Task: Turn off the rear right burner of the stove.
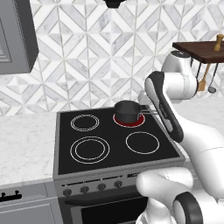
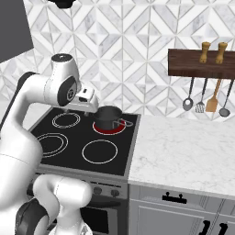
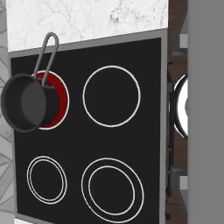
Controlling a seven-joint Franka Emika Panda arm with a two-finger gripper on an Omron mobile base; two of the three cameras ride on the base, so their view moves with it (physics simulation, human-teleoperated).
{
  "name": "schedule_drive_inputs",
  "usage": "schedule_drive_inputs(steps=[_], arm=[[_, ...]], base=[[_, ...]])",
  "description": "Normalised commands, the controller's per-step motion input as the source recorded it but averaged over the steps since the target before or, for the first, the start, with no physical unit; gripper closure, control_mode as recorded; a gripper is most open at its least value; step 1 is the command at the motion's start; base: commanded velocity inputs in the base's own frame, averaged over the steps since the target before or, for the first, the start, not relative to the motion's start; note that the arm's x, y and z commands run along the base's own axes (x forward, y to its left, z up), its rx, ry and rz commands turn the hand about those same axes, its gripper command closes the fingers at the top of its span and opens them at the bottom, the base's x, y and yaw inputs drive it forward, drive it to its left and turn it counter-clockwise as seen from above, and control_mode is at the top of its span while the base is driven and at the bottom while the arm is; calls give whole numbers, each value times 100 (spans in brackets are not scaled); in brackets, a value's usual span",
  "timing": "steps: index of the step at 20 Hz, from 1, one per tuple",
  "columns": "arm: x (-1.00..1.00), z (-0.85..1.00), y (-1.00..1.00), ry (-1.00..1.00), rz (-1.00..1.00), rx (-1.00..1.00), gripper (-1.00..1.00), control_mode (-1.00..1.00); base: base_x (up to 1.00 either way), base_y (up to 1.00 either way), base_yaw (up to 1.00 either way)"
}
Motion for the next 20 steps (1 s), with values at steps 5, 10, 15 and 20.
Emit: schedule_drive_inputs(steps=[5,10,15,20], arm=[[-9,-8,5,-2,1,-6,-100,-100],[-12,-25,47,0,7,-18,-100,-100],[-31,-28,64,0,13,-24,-100,-100],[-53,-31,75,0,23,-30,-100,-100]], base=[[0,0,0],[0,0,0],[0,0,0],[0,0,0]])
